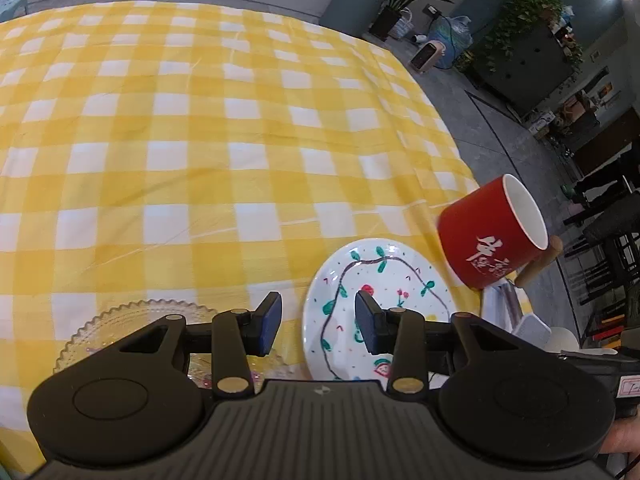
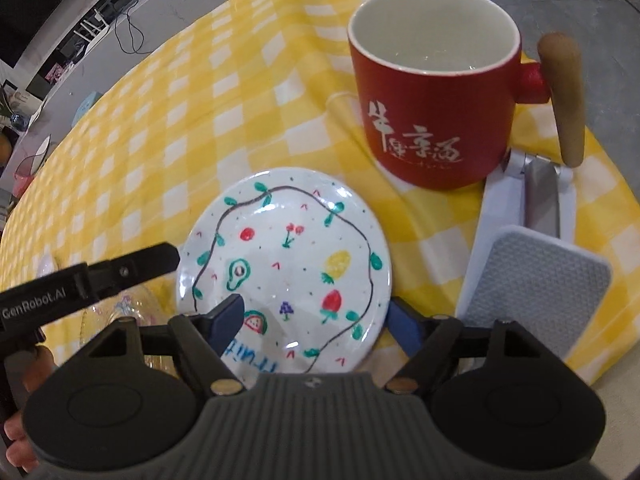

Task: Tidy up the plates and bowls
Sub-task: 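Close both grippers on the painted plate rim, then lift the painted plate with both grippers and tilt it on edge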

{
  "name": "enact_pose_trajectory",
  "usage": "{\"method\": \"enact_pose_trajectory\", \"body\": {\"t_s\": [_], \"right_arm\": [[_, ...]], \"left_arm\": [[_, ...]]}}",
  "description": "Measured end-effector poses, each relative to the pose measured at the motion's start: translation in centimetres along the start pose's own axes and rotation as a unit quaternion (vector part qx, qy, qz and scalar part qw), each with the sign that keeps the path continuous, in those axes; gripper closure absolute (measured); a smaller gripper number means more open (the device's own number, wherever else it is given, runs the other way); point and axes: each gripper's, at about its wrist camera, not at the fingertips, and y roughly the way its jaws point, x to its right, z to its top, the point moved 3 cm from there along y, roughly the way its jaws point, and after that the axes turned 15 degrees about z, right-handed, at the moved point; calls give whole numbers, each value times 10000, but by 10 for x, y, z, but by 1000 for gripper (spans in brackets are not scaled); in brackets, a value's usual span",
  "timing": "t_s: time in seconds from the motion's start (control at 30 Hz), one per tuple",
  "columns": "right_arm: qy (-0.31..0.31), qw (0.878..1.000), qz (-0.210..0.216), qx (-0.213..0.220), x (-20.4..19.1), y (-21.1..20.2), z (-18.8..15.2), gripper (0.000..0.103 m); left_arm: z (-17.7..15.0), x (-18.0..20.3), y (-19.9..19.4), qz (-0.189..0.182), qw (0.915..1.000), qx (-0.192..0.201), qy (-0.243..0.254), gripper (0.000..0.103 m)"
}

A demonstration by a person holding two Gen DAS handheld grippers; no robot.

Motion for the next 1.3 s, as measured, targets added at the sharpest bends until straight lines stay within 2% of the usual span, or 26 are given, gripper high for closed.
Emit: {"method": "enact_pose_trajectory", "body": {"t_s": [0.23,0.4,0.43,0.57,0.73,0.97,1.0,1.17,1.2,1.23,1.3], "right_arm": [[-9,9997,221,137,6,-3,4,26],[74,9980,588,230,5,-1,4,33],[45,9978,602,283,3,0,5,35],[-47,9981,492,366,1,5,7,39],[-237,9986,337,326,-4,10,4,39],[-30,9981,475,401,2,7,5,41],[-29,9982,454,401,3,6,5,42],[-257,9985,279,402,-2,8,2,43],[-245,9984,285,414,-2,7,2,43],[-191,9984,306,437,0,6,2,45],[-57,9983,348,472,4,4,3,50]], "left_arm": [[-3,-6,4,-72,9999,-94,-46,57],[-5,-12,3,-181,9998,-43,-82,57],[-5,-13,3,-172,9998,-52,-93,60],[-4,-18,4,-223,9995,-67,-219,64],[-5,-18,8,-249,9992,-59,-295,67],[-8,-15,11,-17,9997,54,-228,68],[-7,-16,12,45,9997,48,-245,73],[-10,-17,13,3,9997,128,-202,74],[-11,-17,12,-4,9997,140,-204,77],[-11,-18,12,-55,9996,136,-254,81],[-11,-20,11,-73,9993,122,-336,81]]}}
